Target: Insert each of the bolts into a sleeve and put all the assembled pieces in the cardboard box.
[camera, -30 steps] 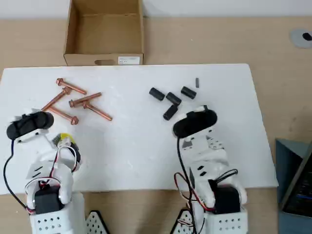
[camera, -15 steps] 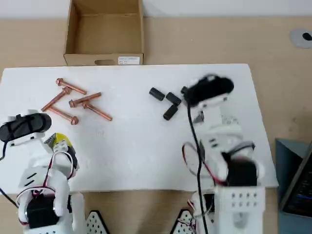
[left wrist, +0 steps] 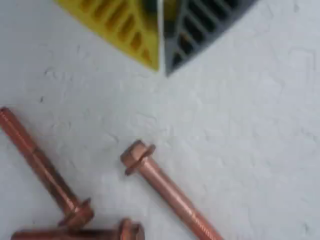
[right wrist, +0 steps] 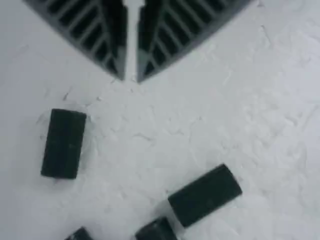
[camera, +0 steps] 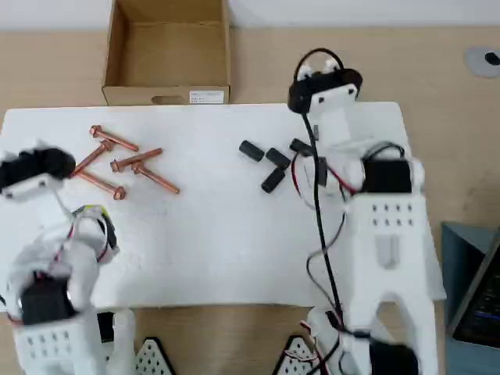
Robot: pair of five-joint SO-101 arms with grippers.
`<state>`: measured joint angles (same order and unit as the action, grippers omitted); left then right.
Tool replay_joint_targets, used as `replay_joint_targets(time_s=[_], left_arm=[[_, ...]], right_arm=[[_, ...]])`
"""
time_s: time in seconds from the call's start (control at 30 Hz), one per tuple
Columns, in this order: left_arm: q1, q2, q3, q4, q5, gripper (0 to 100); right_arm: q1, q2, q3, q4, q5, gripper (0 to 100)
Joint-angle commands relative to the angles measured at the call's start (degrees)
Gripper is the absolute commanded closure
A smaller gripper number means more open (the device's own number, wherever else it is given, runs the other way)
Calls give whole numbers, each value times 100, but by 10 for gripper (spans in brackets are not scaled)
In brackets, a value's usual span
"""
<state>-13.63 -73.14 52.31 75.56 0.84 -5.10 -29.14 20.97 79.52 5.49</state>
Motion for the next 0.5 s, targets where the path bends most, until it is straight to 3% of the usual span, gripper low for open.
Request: replay_joint_targets(time_s=[0.0,0.1,0.23,0.47], left_arm=[[70,1455,-1222,448,-44,995],[70,2527,-1846,870,-114,994],[26,3556,-2382,1046,-826,994],[-185,3952,-2716,888,-897,993]], right_arm=[[57,602,-716,255,-9,987],[57,1086,-1121,712,229,986],[180,1657,-1516,1099,905,986],[602,2501,-1991,1073,1055,986]])
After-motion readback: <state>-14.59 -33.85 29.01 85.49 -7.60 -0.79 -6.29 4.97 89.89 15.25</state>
